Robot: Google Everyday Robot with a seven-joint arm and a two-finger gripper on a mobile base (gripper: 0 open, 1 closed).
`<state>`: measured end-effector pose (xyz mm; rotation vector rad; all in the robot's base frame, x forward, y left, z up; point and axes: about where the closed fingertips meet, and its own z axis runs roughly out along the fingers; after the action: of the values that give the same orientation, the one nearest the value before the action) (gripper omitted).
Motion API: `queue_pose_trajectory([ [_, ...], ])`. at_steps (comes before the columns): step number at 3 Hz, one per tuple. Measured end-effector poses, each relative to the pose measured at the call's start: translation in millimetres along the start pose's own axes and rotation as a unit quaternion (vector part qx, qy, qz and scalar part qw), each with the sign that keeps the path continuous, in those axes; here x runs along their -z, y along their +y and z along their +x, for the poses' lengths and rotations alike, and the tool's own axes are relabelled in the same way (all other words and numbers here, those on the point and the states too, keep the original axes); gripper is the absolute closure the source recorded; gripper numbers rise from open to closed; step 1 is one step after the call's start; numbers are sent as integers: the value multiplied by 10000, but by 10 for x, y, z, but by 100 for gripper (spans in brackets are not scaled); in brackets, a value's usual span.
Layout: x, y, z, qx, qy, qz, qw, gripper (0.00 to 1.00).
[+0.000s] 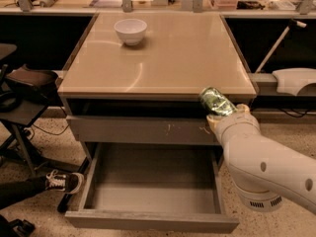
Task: Pick green can from middle drawer and place on counter
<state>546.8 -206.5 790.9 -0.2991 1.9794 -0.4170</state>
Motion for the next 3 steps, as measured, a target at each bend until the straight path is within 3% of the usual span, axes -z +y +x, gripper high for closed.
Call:
queue_pose_trajectory([
  [1,-22,-26,-288,156,-96,38,9998,100],
  [2,8,-91,-1345,52,-490,248,9985,100],
  [3,-42,213,-2320,96,-767,128,9969,100],
])
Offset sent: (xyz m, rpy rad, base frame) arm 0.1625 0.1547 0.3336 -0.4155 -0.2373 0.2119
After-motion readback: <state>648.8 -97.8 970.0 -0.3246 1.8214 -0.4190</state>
